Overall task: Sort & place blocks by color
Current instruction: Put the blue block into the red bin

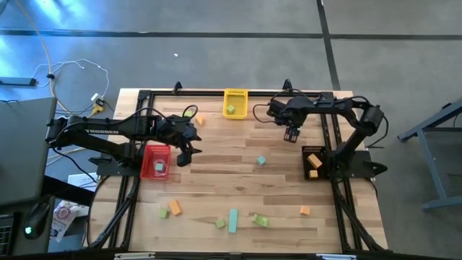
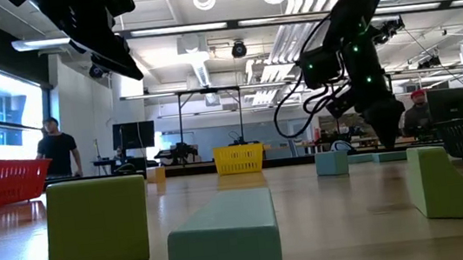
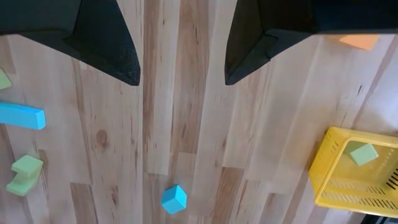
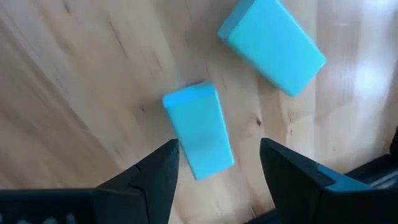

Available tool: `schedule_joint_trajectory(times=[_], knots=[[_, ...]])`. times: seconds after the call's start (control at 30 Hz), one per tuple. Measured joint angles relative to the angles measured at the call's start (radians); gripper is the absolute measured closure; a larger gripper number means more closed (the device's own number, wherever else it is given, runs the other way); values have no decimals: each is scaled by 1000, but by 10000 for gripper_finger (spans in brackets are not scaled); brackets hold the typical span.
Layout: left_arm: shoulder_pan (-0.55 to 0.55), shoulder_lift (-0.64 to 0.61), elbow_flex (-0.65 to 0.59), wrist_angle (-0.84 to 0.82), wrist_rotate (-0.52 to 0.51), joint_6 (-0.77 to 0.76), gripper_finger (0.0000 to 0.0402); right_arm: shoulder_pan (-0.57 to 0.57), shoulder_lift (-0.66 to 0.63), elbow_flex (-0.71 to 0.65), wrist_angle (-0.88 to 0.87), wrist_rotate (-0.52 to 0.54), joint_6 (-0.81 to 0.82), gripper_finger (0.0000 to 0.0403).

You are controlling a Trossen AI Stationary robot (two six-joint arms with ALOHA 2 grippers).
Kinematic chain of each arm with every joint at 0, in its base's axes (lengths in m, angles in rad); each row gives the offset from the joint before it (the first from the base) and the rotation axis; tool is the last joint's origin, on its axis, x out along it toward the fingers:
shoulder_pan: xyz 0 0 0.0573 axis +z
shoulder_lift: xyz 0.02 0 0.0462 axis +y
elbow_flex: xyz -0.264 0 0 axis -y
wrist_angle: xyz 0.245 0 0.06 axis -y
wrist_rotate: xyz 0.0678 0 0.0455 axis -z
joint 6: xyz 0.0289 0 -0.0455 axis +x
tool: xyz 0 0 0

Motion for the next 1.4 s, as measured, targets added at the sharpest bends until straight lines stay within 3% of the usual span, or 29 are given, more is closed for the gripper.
schedule_joint_trajectory(times=[0.23, 0.8, 0.9, 1.07, 1.4], knots=[[0, 0, 0, 0, 0, 0, 179, -42, 1, 0, -2, -68, -33, 192], [0, 0, 0, 0, 0, 0, 179, -63, 105, 5, -7, -99, -51, 196], [0, 0, 0, 0, 0, 0, 179, -63, 108, 5, -9, -114, -44, 222], [0, 0, 0, 0, 0, 0, 179, -63, 109, 4, -15, -133, 3, 309], [0, 0, 0, 0, 0, -6, 179, -19, 114, 40, -68, -156, 138, 314]])
